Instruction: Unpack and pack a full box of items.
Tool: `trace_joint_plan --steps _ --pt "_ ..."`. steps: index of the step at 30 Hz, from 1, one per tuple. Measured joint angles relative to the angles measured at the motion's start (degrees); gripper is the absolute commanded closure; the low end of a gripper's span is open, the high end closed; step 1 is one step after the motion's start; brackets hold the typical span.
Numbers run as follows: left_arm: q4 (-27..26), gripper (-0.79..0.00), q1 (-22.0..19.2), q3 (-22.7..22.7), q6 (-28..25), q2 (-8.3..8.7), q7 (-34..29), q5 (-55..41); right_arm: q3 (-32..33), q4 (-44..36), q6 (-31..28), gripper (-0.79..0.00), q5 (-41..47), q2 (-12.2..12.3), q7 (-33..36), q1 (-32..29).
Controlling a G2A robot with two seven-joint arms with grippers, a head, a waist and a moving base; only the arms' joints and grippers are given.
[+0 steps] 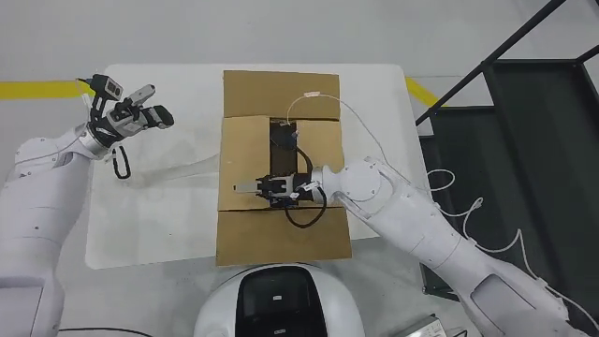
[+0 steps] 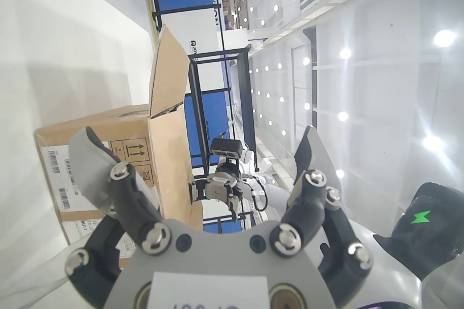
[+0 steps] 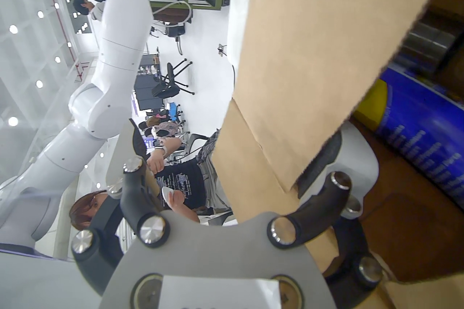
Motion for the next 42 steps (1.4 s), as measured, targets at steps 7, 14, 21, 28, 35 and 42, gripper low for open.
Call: trace_joint_plan --steps 7,14,21,28,35,42 --pt "-1.4 -0.785 0.4 -3.0 0.8 0.52 2.9 -2.2 -3.5 0.1 -4.2 -0.785 1.1 -2.7 -3.5 4.3" --pt "-2.7 -0.785 1.6 -6.2 1.6 1.55 2.6 -2.8 -12.3 6.6 -6.9 -0.785 3.2 -8.2 -6.2 10.7" --pt "-2.0 -0.785 2.3 -10.1 2.7 2.8 2.7 -3.8 -17.4 14.5 -9.4 -0.785 2.3 -13.0 -8.8 14.8" --pt "-0.8 -0.785 2.6 -12.2 4.0 3.45 2.3 -4.2 -17.3 17.0 -10.0 -0.785 0.4 -14.3 -7.0 15.2" --pt "-0.8 -0.785 2.6 -12.1 3.9 3.42 2.4 -4.2 -17.2 16.7 -9.8 -0.785 -0.4 -14.3 -6.9 15.3" --pt "-1.8 -0.785 3.1 -11.9 4.6 3.37 2.7 -4.0 -17.2 16.7 -9.8 -0.785 -0.4 -14.3 -6.9 15.3"
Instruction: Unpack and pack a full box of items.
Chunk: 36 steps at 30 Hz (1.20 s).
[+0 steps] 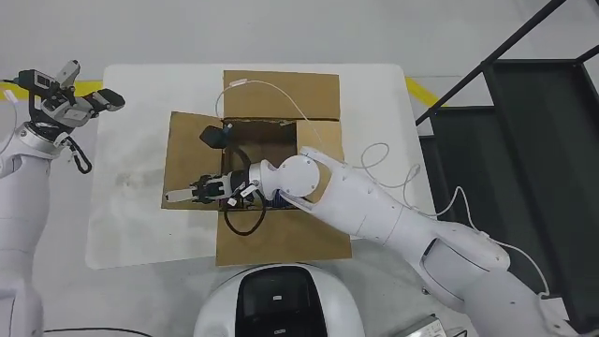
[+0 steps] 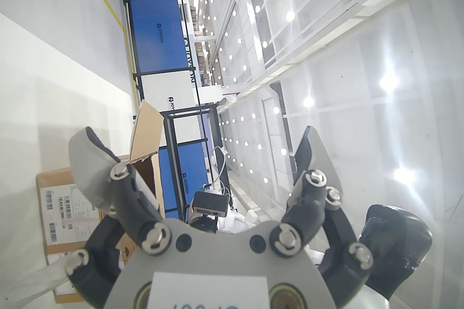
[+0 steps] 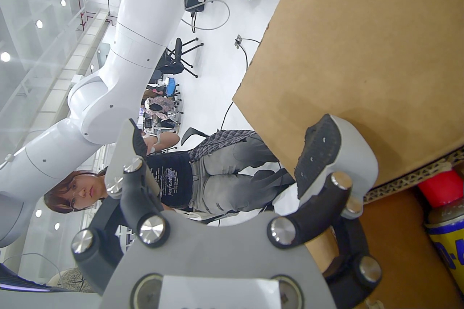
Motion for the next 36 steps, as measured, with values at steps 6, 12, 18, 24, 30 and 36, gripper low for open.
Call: trace_joint_plan --steps 6,12,18,24,30,36 --pt "-7.5 -0.785 3.1 0.3 2.8 -0.2 -1.8 -1.3 1.4 -0.6 0.5 -0.785 -0.7 0.2 -1.5 -1.6" --pt "-11.3 -0.785 5.2 1.1 7.7 -0.43 -11.6 -5.7 3.3 -1.3 1.2 -0.785 -2.2 0.3 -1.4 -2.7" --pt "-10.8 -0.785 5.0 4.4 6.9 -0.92 -13.3 0.1 4.7 -2.0 1.9 -0.785 -3.6 0.3 -1.0 -3.6" --pt "-8.3 -0.785 3.7 6.5 4.5 -1.37 -10.0 5.5 6.4 -3.2 2.7 -0.785 -4.7 0.5 -0.4 -4.7" --pt "-6.0 -0.785 3.2 7.8 2.1 -1.52 -7.6 10.3 12.3 -6.9 3.2 -0.785 -5.2 2.3 0.0 -7.4" --pt "-4.4 -0.785 3.5 11.0 0.7 -2.56 -4.4 14.1 22.2 -13.5 5.2 -0.785 -5.8 5.6 1.5 -14.1"
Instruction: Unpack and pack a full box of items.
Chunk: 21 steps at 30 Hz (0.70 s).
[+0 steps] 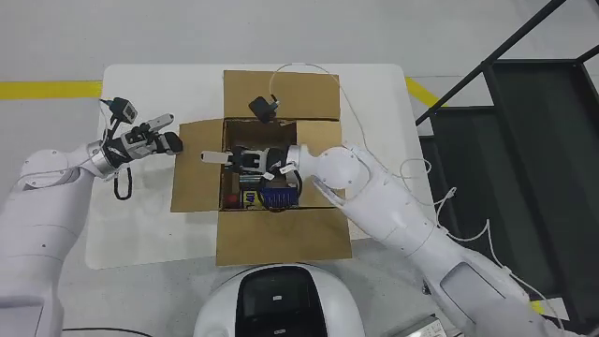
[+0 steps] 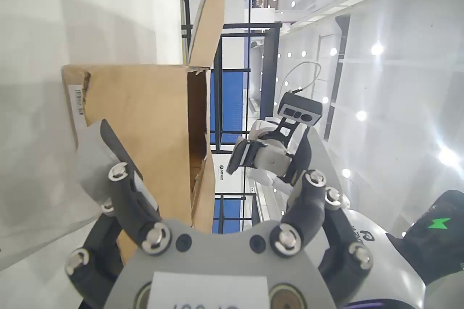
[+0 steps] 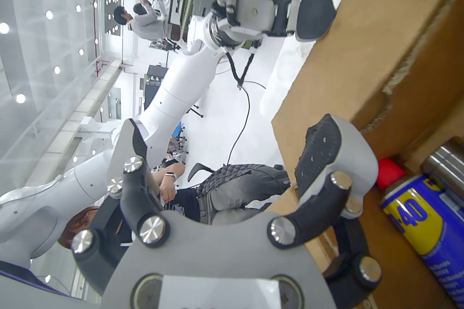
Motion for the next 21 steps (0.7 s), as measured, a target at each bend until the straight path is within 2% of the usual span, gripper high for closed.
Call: trace_joint_plan --steps 6,15,21 --pt "0.2 -0.785 0.2 2.8 -0.6 -1.23 -0.6 -0.3 9.2 -6.0 1.7 -0.785 -0.1 2.6 1.2 -7.8" --pt "-1.5 -0.785 0.0 5.7 -1.1 -2.24 -1.7 2.1 16.9 -9.8 6.2 -0.785 -2.8 4.6 2.0 -14.2" --pt "-3.5 -0.785 -0.1 6.4 -1.4 -2.74 -1.9 1.3 22.8 -12.0 10.2 -0.785 -6.0 5.8 -1.6 -18.9"
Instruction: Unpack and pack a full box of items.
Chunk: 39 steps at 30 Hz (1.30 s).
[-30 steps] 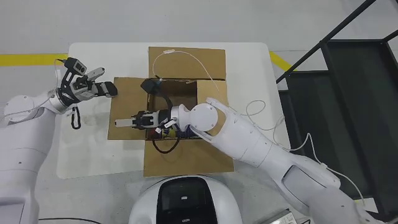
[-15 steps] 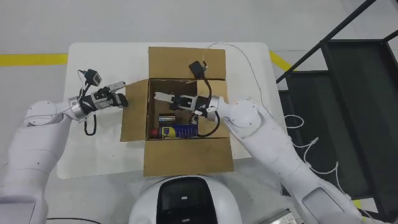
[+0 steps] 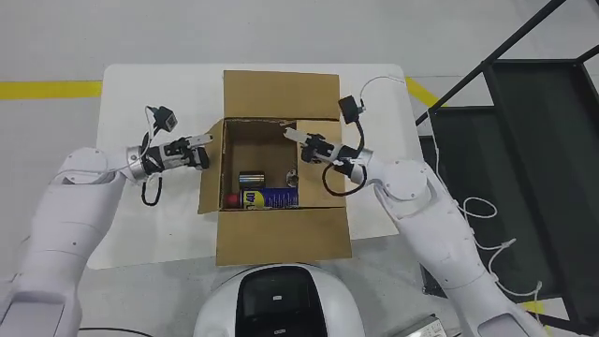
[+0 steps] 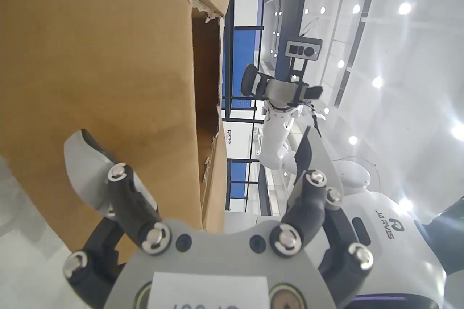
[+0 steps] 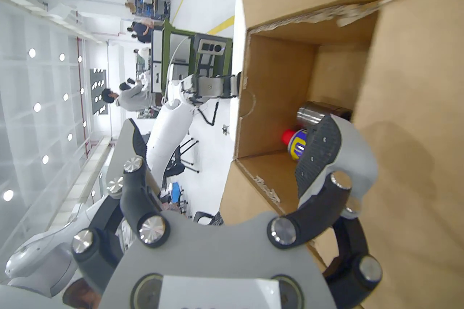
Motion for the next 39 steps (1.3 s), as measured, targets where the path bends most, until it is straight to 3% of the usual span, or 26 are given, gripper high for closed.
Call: trace_joint_plan --steps 10,17,23,39 --pt "-5.7 -0.785 0.7 -4.9 2.5 0.87 0.1 -6.7 10.4 -4.3 3.7 -0.785 -1.5 1.5 -5.4 -9.4" --pt "-11.8 -0.785 2.8 -6.4 5.8 1.26 3.1 -7.3 13.6 -1.4 5.6 -0.785 -1.1 2.0 -5.2 -12.1" --pt "-15.4 -0.785 4.0 -6.4 6.3 1.18 3.8 -7.4 10.4 6.8 1.4 -0.785 2.1 1.4 -4.8 -8.4" --pt "-19.8 -0.785 6.8 -9.8 5.8 2.15 7.9 -3.1 0.8 28.9 -12.0 -0.785 11.1 -1.5 -3.3 9.3"
